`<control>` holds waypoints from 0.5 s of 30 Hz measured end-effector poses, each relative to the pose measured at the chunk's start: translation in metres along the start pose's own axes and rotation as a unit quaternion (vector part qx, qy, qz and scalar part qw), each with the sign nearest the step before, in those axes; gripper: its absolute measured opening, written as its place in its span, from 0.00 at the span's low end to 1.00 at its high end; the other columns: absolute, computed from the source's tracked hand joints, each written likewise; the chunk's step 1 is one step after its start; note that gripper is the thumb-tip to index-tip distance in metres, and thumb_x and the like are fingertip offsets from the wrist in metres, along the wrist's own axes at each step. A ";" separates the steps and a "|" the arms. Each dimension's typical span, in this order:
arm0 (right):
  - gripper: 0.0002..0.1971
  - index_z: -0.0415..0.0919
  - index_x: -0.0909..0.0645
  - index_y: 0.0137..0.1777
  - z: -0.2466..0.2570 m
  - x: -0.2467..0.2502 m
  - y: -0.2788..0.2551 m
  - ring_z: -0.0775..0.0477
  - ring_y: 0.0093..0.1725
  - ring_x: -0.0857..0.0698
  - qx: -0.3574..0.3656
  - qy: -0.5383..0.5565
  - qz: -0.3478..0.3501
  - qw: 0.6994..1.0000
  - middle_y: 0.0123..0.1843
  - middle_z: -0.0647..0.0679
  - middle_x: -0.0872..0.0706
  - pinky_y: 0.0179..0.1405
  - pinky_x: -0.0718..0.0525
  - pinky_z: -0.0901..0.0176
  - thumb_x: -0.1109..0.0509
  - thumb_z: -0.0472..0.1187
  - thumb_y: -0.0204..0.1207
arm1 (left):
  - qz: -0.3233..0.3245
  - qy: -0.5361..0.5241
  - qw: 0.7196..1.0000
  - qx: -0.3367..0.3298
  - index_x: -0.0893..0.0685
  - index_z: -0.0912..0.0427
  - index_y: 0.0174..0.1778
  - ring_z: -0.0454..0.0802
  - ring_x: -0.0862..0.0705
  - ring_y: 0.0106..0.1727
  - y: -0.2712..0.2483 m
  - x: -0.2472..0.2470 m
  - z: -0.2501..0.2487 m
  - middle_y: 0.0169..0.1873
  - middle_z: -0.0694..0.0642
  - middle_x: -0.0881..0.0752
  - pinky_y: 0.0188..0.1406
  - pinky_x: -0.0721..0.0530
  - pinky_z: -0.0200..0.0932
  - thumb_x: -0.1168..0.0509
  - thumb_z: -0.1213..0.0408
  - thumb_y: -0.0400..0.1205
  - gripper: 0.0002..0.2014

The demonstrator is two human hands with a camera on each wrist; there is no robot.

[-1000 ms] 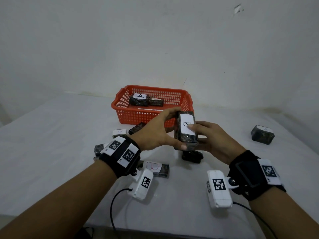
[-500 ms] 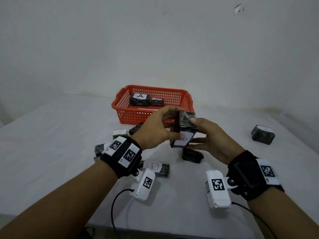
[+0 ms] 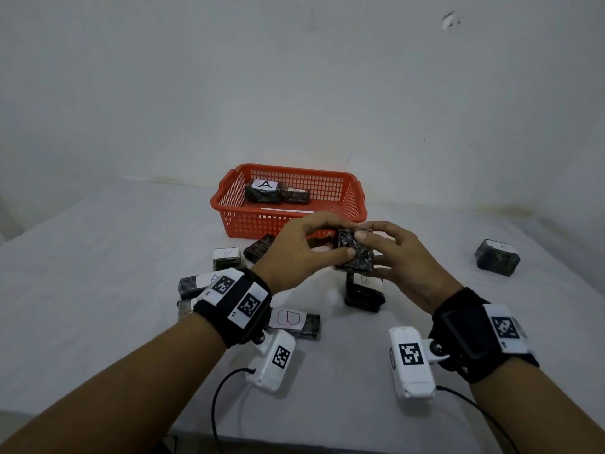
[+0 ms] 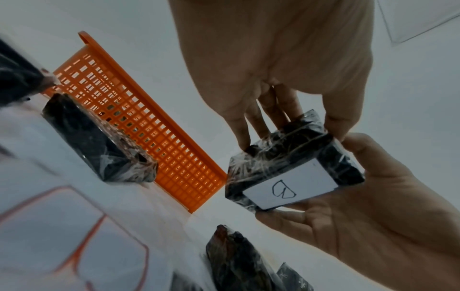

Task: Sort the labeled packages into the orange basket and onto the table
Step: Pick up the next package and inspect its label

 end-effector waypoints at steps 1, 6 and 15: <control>0.24 0.41 0.14 0.66 0.003 0.002 -0.001 0.34 0.55 0.05 0.014 -0.001 -0.007 1.000 0.57 0.41 0.05 0.62 0.09 0.40 0.20 0.51 0.73 | 0.010 -0.007 1.000 0.009 0.14 0.58 0.70 0.49 0.13 0.69 0.000 -0.002 0.000 0.64 0.53 0.10 0.73 0.15 0.57 0.23 0.64 0.81 0.20; 0.28 0.44 0.16 0.70 0.005 0.005 -0.003 0.40 0.58 0.05 0.034 0.021 -0.006 0.999 0.63 0.40 0.07 0.57 0.06 0.48 0.17 0.48 0.69 | 0.043 -0.002 0.994 0.096 0.14 0.57 0.71 0.40 0.10 0.63 0.000 -0.005 0.010 0.60 0.47 0.07 0.68 0.15 0.43 0.27 0.56 0.84 0.20; 0.35 0.45 0.18 0.75 0.009 0.006 -0.001 0.41 0.61 0.06 0.083 -0.029 0.000 0.996 0.72 0.45 0.13 0.58 0.07 0.52 0.15 0.46 0.65 | 0.054 -0.053 0.992 0.101 0.22 0.60 0.79 0.49 0.08 0.58 -0.002 -0.007 0.005 0.66 0.55 0.11 0.63 0.10 0.49 0.21 0.52 0.78 0.35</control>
Point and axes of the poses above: each hand's wrist, its own y-axis towards the middle knuckle, its own x-axis out of the back of the hand, z = x × y, the point moved 9 cm from there along y, towards the middle knuckle
